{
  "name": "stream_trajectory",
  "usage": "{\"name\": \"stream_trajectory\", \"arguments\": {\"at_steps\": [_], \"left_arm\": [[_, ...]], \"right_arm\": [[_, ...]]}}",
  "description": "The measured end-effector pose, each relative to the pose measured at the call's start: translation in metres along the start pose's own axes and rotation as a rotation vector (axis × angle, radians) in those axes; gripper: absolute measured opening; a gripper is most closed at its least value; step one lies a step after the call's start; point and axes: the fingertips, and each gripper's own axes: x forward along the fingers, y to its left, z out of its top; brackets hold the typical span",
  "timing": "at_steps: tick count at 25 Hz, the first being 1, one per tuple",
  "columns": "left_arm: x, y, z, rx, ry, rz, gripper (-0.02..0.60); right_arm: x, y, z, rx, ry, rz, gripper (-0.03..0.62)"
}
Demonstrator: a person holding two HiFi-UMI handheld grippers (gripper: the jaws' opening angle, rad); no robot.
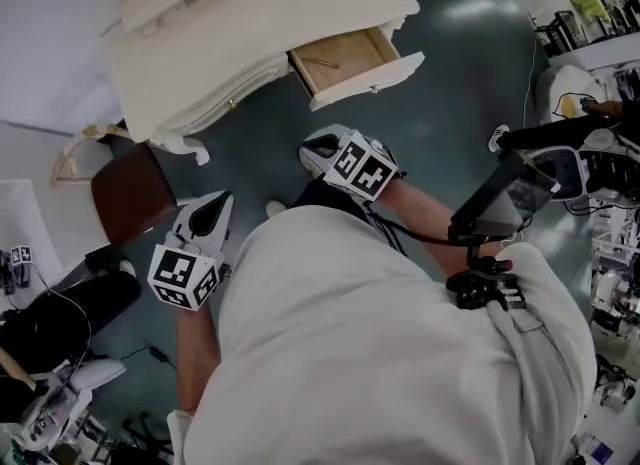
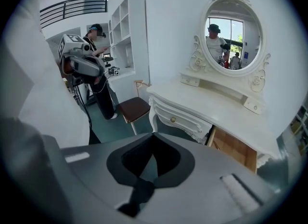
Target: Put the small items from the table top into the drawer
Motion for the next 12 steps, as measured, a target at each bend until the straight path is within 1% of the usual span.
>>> {"name": "stream_trajectory", "arguments": {"at_steps": [8,12], "left_arm": [[0.011,-0.003,0.002,0.002,0.019,-0.016,0.0],[0.012,-0.001,0.005,0.011,0.023,-0.027,0.0]], "right_arm": [[-0.003,-0.008,-0.01,0.006,0.007,-0.011,0.0],[-0.004,-0.011,-0.007,0.019,0.003,-0.02,0.0]]}}
